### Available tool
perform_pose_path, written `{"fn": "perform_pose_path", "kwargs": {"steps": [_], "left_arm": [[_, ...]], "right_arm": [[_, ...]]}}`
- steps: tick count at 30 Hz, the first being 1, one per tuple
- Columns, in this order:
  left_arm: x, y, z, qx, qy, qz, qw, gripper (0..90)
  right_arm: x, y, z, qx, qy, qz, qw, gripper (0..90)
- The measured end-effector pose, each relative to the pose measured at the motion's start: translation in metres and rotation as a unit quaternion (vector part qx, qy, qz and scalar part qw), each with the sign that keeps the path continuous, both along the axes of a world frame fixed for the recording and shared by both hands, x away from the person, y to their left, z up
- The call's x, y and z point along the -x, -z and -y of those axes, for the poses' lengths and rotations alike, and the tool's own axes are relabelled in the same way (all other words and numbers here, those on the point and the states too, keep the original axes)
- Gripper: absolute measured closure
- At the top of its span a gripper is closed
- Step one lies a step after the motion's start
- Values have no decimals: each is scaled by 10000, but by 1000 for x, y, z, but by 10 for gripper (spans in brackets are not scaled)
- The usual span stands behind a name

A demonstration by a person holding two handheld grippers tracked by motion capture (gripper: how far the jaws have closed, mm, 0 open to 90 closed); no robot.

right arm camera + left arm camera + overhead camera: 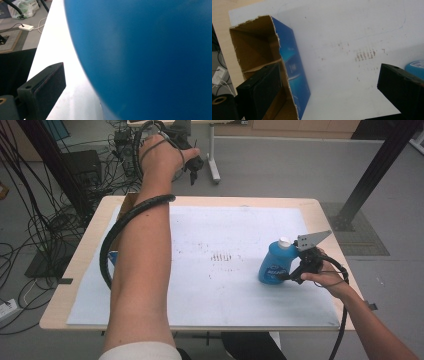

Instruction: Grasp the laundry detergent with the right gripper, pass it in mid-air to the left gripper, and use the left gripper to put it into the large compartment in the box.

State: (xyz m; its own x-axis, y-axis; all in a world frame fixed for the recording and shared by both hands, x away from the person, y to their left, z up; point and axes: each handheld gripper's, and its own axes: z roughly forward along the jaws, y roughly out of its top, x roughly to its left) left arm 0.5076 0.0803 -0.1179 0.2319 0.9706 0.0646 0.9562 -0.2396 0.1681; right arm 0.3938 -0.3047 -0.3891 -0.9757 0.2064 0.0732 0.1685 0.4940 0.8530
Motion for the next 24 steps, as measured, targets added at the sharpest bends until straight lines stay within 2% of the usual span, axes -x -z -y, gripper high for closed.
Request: {"fn": "perform_pose_path", "kwargs": {"steps": [4,24], "left_arm": [[0,0,0,53,-13,13,10000,58],[1,0,-1,39,-20,19,10000,58]], "right_arm": [[0,-1,0,-9,7,3,10000,16],[0,-2,-2,-8,-26,12,10000,16]]}}
